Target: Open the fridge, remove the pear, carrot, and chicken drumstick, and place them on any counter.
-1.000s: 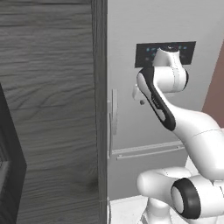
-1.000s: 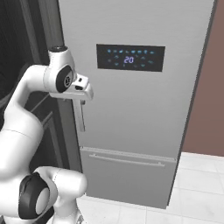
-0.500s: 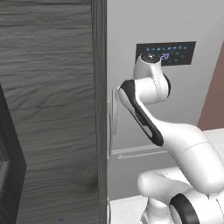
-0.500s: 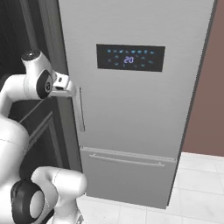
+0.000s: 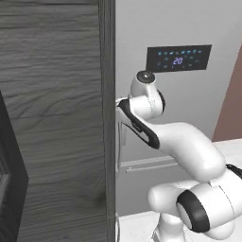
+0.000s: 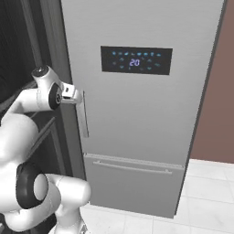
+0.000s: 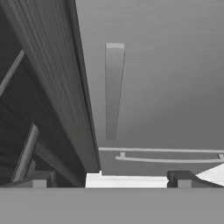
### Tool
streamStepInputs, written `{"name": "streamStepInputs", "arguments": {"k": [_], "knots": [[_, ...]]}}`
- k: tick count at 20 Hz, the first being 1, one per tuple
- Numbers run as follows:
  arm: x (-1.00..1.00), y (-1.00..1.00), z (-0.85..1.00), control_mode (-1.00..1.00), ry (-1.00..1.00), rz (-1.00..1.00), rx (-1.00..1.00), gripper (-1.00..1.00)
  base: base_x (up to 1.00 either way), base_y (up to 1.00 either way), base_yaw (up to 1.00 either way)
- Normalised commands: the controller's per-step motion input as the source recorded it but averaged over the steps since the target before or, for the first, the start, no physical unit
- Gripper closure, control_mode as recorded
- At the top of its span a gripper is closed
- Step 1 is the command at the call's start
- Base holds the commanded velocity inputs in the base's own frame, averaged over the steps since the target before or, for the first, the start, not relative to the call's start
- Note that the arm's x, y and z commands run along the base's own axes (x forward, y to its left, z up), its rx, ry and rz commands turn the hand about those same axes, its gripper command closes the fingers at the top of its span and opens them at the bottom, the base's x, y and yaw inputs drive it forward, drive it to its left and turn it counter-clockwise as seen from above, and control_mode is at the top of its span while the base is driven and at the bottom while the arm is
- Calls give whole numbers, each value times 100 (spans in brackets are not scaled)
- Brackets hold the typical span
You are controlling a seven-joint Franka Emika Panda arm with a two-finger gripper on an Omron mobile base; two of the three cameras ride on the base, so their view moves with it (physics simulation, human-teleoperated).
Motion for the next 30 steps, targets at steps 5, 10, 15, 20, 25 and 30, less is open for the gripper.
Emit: {"name": "streamStepInputs", "arguments": {"k": [5,10,15,20,25,30], "knots": [[75,10,-24,-100,0,-1,0,-100,0,0,0],[71,0,-18,-100,0,-5,0,-100,0,0,0],[63,0,-26,-100,1,-4,0,-100,0,0,0],[62,0,-37,-100,1,-6,0,-100,0,0,0],[42,0,-43,-100,0,-5,0,-100,0,0,0],[34,0,-37,-100,0,-5,0,-100,0,0,0]]}}
